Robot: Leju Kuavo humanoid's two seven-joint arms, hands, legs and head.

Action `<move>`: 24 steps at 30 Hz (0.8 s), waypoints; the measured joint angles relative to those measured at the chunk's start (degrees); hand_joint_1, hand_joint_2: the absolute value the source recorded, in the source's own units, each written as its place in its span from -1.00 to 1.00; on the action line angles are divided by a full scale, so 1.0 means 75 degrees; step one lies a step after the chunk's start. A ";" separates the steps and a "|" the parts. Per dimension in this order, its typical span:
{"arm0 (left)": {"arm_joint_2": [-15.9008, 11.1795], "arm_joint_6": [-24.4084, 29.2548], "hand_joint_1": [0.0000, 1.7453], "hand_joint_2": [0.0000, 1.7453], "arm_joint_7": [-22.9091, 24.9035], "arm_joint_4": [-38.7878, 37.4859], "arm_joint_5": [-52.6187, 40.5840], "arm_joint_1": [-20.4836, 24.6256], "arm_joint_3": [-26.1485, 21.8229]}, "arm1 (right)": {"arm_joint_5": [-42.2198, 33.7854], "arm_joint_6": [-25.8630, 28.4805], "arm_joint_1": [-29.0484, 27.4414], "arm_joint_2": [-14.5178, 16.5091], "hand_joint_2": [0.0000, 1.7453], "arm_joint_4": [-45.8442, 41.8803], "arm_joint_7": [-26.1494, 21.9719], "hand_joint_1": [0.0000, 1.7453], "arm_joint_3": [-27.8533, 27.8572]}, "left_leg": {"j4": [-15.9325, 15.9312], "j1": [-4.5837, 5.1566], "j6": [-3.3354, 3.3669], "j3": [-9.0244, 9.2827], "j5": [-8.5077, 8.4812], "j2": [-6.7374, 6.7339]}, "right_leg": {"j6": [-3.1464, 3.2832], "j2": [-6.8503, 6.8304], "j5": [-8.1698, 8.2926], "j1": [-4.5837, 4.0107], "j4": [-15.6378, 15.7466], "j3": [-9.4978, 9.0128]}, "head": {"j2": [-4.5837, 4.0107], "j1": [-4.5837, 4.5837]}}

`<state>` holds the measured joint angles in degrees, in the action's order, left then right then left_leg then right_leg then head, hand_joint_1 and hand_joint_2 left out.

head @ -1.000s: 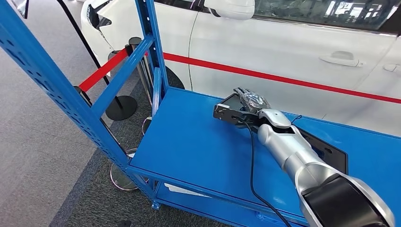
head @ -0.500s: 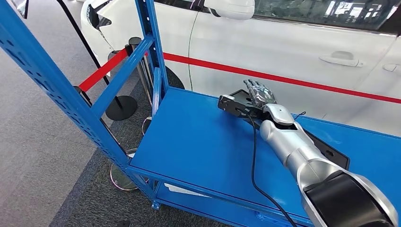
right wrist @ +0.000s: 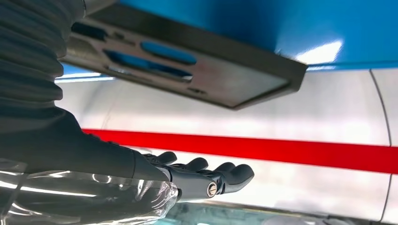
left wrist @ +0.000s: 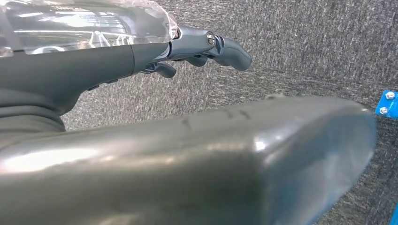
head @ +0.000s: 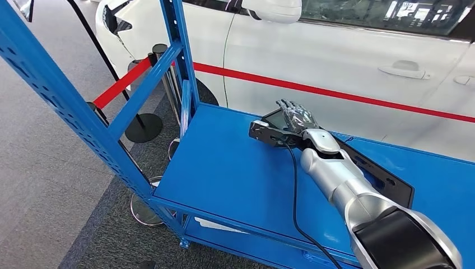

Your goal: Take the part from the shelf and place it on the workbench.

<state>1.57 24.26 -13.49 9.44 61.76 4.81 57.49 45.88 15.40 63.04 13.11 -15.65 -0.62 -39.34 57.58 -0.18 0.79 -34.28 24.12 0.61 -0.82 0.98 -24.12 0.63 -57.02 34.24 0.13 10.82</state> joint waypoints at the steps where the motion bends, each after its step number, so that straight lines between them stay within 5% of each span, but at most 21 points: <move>1: 0.0000 -0.0017 -1.00 -1.00 0.0005 0.0000 -0.0001 0.0005 0.0005 | 0.0009 -0.0044 -0.0024 0.0013 1.00 -0.0004 0.0044 -1.00 0.0007 | 0.0000 0.0000 0.0000 0.0000 0.0000 0.0000 | 0.0000 0.0000 0.0000 0.0000 0.0000 0.0000 | 0.0000 0.0000; 9: 0.0001 -0.0098 -1.00 -1.00 0.0095 0.0000 -0.0020 0.0023 0.0055 | 0.0165 -0.0326 -0.0551 -0.0054 1.00 0.0009 0.0605 -1.00 0.0035 | 0.0001 0.0001 0.0000 0.0000 0.0000 -0.0001 | 0.0000 0.0001 0.0000 0.0001 0.0001 0.0003 | 0.0000 0.0000; 24: 0.0015 -0.0073 -1.00 -1.00 0.0169 0.0000 -0.0141 0.0058 0.0288 | -0.0199 0.0758 -0.1142 -0.0273 1.00 -0.0049 -0.0031 -1.00 0.0605 | 0.0000 0.0000 0.0000 0.0011 0.0000 -0.0004 | -0.0001 0.0003 0.0000 0.0000 0.0001 -0.0006 | 0.0000 0.0000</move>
<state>1.68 23.71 -12.22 9.44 60.70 5.25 59.65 44.39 21.09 54.48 11.06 -16.02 -0.85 -34.80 57.58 -0.17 0.78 -34.20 24.11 0.58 -0.83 1.00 -24.12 0.63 -57.01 34.20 0.13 10.82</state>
